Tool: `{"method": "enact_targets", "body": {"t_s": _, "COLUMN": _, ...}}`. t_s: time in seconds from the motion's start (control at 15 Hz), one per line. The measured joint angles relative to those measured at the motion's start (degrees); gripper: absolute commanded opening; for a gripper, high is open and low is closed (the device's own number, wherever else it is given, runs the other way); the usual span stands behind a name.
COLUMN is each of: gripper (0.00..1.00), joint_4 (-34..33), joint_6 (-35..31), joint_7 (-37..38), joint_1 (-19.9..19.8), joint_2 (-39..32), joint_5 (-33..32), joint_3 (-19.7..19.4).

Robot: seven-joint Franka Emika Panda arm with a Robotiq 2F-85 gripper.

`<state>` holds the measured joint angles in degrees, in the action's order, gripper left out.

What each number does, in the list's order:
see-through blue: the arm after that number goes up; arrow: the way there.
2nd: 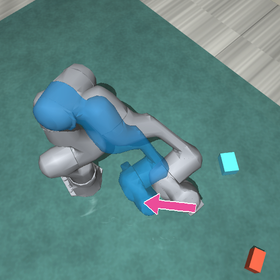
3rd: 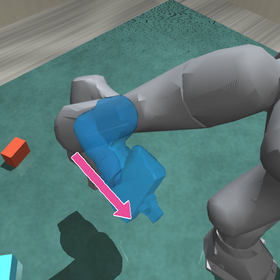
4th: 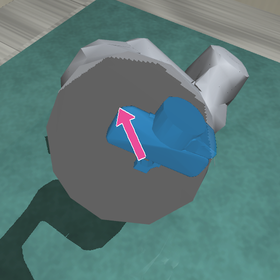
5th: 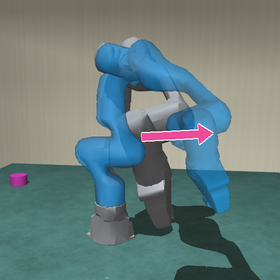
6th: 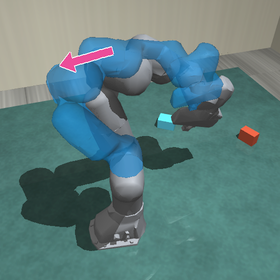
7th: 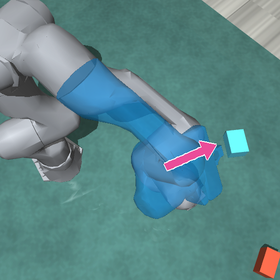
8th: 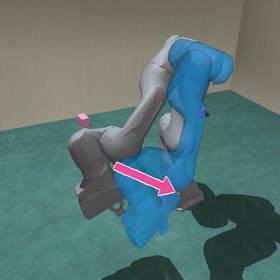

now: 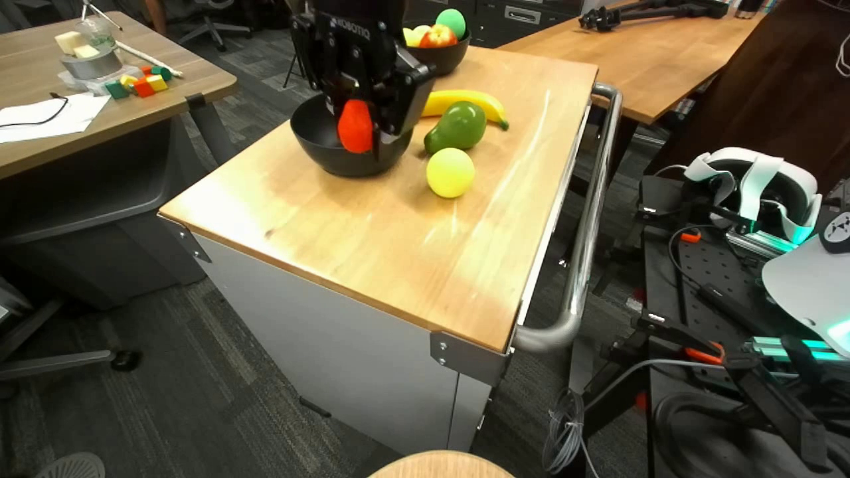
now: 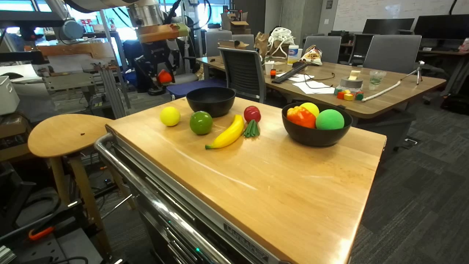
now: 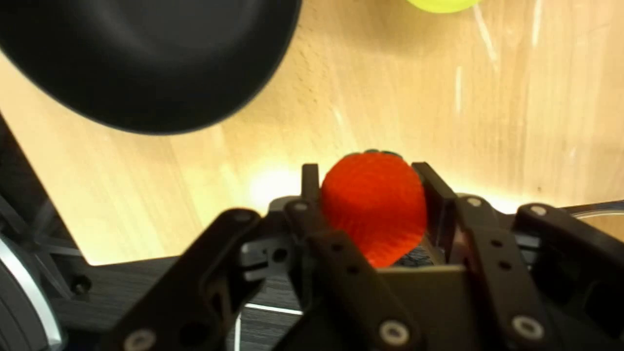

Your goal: Remove the fruits and vegetables from the two black bowls

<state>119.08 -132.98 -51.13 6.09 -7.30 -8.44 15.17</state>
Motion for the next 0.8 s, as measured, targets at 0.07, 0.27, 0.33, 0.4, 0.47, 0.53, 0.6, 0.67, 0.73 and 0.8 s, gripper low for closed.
{"method": "enact_targets", "body": {"t_s": 0.07, "gripper": 0.23, "joint_4": 1.7, "joint_6": -0.8, "joint_7": -2.0, "joint_1": 0.2, "joint_2": 0.3, "joint_5": 1.3, "joint_3": 0.1}}
{"method": "enact_targets", "body": {"t_s": 0.27, "gripper": 0.23, "joint_4": 6.0, "joint_6": -1.9, "joint_7": -7.0, "joint_1": 0.3, "joint_2": 0.0, "joint_5": 4.3, "joint_3": -0.4}}
{"method": "enact_targets", "body": {"t_s": 0.33, "gripper": 0.23, "joint_4": 7.2, "joint_6": -2.3, "joint_7": -8.2, "joint_1": 0.2, "joint_2": -0.1, "joint_5": 4.7, "joint_3": -0.8}}
{"method": "enact_targets", "body": {"t_s": 0.4, "gripper": 0.23, "joint_4": 8.4, "joint_6": -2.6, "joint_7": -9.2, "joint_1": 0.2, "joint_2": -0.2, "joint_5": 4.8, "joint_3": -1.2}}
{"method": "enact_targets", "body": {"t_s": 0.47, "gripper": 0.69, "joint_4": 9.3, "joint_6": -2.9, "joint_7": -10.0, "joint_1": 0.1, "joint_2": -0.2, "joint_5": 4.9, "joint_3": -1.5}}
{"method": "enact_targets", "body": {"t_s": 0.53, "gripper": 0.74, "joint_4": 10.0, "joint_6": -3.3, "joint_7": -10.6, "joint_1": 0.1, "joint_2": -0.2, "joint_5": 4.9, "joint_3": -1.9}}
{"method": "enact_targets", "body": {"t_s": 0.6, "gripper": 0.79, "joint_4": 10.5, "joint_6": -3.8, "joint_7": -11.3, "joint_1": 0.1, "joint_2": -0.2, "joint_5": 4.9, "joint_3": -2.1}}
{"method": "enact_targets", "body": {"t_s": 0.67, "gripper": 0.88, "joint_4": 10.9, "joint_6": -4.3, "joint_7": -12.1, "joint_1": 0.1, "joint_2": -0.1, "joint_5": 5.2, "joint_3": -2.2}}
{"method": "enact_targets", "body": {"t_s": 0.73, "gripper": 0.95, "joint_4": 11.4, "joint_6": -4.8, "joint_7": -13.4, "joint_1": 0.0, "joint_2": 0.4, "joint_5": 5.9, "joint_3": -2.3}}
{"method": "enact_targets", "body": {"t_s": 0.8, "gripper": 1.00, "joint_4": 12.1, "joint_6": -4.9, "joint_7": -14.8, "joint_1": -0.1, "joint_2": 1.4, "joint_5": 6.8, "joint_3": -2.3}}
